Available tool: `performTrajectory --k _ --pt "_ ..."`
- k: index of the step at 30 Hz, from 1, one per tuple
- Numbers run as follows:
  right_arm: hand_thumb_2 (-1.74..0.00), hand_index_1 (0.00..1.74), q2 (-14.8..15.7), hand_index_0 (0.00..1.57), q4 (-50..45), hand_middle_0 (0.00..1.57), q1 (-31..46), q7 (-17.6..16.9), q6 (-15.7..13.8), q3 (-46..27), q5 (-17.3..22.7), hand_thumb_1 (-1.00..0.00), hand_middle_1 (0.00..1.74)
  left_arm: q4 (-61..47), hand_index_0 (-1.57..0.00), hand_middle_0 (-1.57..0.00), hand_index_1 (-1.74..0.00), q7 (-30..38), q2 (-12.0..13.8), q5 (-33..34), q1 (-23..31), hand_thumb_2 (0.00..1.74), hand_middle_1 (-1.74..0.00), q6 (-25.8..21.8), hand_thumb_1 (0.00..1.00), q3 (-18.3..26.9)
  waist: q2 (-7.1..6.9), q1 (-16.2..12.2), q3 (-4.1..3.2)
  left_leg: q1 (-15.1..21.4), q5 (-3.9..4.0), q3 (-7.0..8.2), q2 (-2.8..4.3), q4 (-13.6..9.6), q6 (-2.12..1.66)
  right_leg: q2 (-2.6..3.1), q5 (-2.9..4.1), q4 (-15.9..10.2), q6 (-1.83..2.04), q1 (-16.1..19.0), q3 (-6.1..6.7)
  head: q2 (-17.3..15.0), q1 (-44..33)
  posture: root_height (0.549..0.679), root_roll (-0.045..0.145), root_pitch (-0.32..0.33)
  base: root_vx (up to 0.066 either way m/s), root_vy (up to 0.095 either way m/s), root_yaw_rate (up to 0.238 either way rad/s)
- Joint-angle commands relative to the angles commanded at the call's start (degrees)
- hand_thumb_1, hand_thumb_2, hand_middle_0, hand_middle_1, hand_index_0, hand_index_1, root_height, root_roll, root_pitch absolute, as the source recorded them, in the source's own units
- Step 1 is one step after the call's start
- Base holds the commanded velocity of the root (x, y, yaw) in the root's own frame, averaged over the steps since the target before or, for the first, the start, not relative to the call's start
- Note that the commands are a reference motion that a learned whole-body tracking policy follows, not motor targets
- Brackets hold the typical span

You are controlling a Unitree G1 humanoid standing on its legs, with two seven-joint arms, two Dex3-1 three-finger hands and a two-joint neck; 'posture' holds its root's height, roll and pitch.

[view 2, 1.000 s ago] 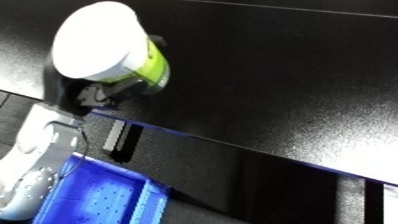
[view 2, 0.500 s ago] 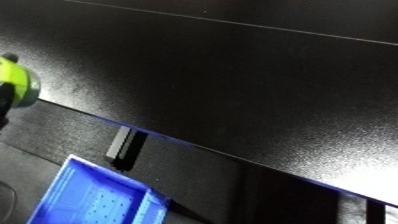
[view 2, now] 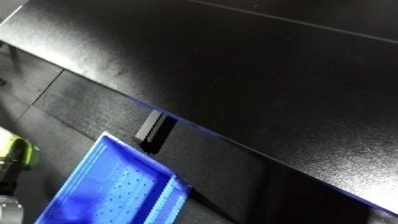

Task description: Pick up the object and place it into the box

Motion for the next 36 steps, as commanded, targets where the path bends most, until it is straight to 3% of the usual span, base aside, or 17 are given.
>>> performTrajectory --k 6,11,14,15,17,18,23,24,25,28,36 --pt "0.0 0.0 0.4 0.0 0.7 0.0 -0.8 -0.2 0.2 0.7 -1.0 0.0 0.0 12.1 -1.41 -1.41 -1.57 -8.0 -2.1 -5.8 0.8 1.57 -1.57 7.4 0.9 -1.7 -0.7 -0.3 0.0 -0.1 0.68 -0.01 0.05 -1.1 0.2 0.43 -0.64 -0.3 -0.36 0.5 -0.14 -2.5 -4.9 0.594 0.046 -0.06 0.008 0.009 0.011" --pt "0.0 0.0 0.3 0.0 1.9 0.0 -1.2 0.2 0.0 1.0 -1.9 0.0 0.0 18.6 -1.41 -1.41 -1.57 -12.1 -2.2 -10.4 -0.3 1.57 -1.57 12.4 0.9 -1.7 -1.29 -0.9 0.0 -0.2 1.08 0.2 0.4 -1.7 0.17 0.67 -0.74 -0.6 -0.48 0.5 -0.19 -3.4 -7.1 0.594 0.047 -0.058 -0.008 0.022 -0.001" --pt "0.0 0.0 0.1 0.0 2.6 0.0 -1.4 0.5 0.0 1.1 -2.5 0.0 0.0 22.5 -1.18 -1.18 -1.3 -14.5 -1.5 -12.3 -1.6 1.3 -1.3 16.2 0.75 -2.0 -1.86 -1.3 0.0 -0.5 1.25 0.36 0.7 -1.8 0.15 0.86 -0.74 -0.7 -0.5 0.4 -0.34 -3.2 -8.4 0.594 0.046 -0.055 -0.014 0.021 -0.013" --pt "0.0 0.0 -0.1 0.0 2.9 0.0 -1.4 0.8 0.0 1.1 -2.9 0.0 0.0 24.6 -1.02 -1.02 -1.13 -16.0 -0.9 -12.9 -2.4 1.13 -1.13 18.6 0.65 -2.3 -2.29 -1.6 0.0 -0.9 1.3 0.44 0.95 -1.8 0.18 1.01 -0.74 -0.7 -0.51 0.2 -0.48 -2.8 -8.8 0.594 0.045 -0.051 -0.019 0.015 -0.019" --pt "0.0 0.0 -0.1 0.0 3.0 0.0 -1.4 1.0 0.0 1.2 -3.0 0.0 0.0 25.4 -0.94 -0.94 -1.04 -16.7 -0.6 -13.0 -2.8 1.04 -1.04 19.7 0.6 -2.4 -2.5 -1.7 0.0 -1.1 1.32 0.45 1.07 -1.7 0.2 1.08 -0.73 -0.7 -0.49 0.0 -0.54 -2.5 -9.0 0.594 0.044 -0.049 -0.022 0.013 -0.015" --pt "0.0 0.0 -0.2 0.0 3.2 0.0 -1.3 1.4 -0.1 1.3 -3.3 0.0 0.0 26.9 -0.79 -0.79 -0.87 -17.9 0.1 -13.3 -3.6 0.87 -0.87 21.4 0.5 -2.8 -2.9 -1.9 0.0 -1.4 1.38 0.47 1.31 -1.7 0.22 1.22 -0.69 -0.7 -0.44 -0.3 -0.65 -1.7 -9.1 0.593 0.041 -0.045 -0.023 0.016 -0.013" --pt "0.0 0.0 -0.2 0.0 3.3 0.0 -1.2 1.8 -0.1 1.7 -4.0 0.0 0.0 29.3 -0.39 -0.39 -0.44 -19.2 1.4 -13.6 -5.5 0.44 -0.44 22.3 0.25 -3.2 -3.64 -2.4 0.0 -1.8 1.62 0.5 1.69 -2.2 0.12 1.57 -0.4 -1.0 -0.35 -0.9 -0.72 0.8 -8.5 0.594 0.037 -0.036 -0.018 0.018 -0.008" --pt "0.0 0.0 -0.2 0.0 3.3 0.0 -1.2 1.8 -0.1 1.7 -4.0 0.0 0.0 29.3 -0.39 -0.39 -0.44 -19.2 1.4 -13.6 -5.5 0.44 -0.44 22.3 0.25 -3.2 -3.64 -2.4 0.0 -1.8 1.62 0.5 1.69 -2.2 0.12 1.57 -0.4 -1.0 -0.35 -0.9 -0.72 0.8 -8.5 0.594 0.037 -0.036 -0.013 0.015 -0.001" --pt "0.0 0.0 -0.2 0.0 3.4 0.0 -1.2 2.0 -0.3 1.7 -4.1 0.0 0.0 30.0 -0.24 -0.24 -0.26 -19.5 2.1 -13.4 -6.2 0.26 -0.26 22.2 0.15 -3.2 -3.86 -2.4 0.0 -2.0 1.65 0.48 1.79 -2.3 0.06 1.65 -0.27 -1.1 -0.32 -1.1 -0.72 2.5 -8.1 0.594 0.036 -0.033 -0.006 0.013 0.01" --pt "0.0 0.0 -0.3 0.0 3.4 0.0 -1.2 2.2 -0.4 1.8 -3.9 0.0 0.0 30.6 0.0 0.0 0.0 -19.6 3.1 -13.2 -7.0 0.0 0.0 22.3 0.0 -3.1 -4.17 -2.5 0.0 -2.1 1.56 0.45 1.79 -2.4 0.09 1.82 -0.05 -1.3 -0.29 -1.3 -0.7 3.0 -7.6 0.594 0.034 -0.028 -0.008 0.001 0.001" --pt "0.0 0.0 -0.1 0.0 2.8 0.0 -1.7 2.0 -0.2 2.5 -2.5 0.0 0.0 32.1 0.0 0.0 0.0 -18.9 4.1 -12.6 -8.1 0.0 0.0 22.3 0.0 -3.3 -4.27 -2.3 0.0 -2.3 1.48 0.24 1.47 -2.8 0.04 1.95 0.28 -2.0 -0.47 -1.4 -0.79 3.2 -5.6 0.596 0.034 -0.019 -0.009 -0.015 0.003"
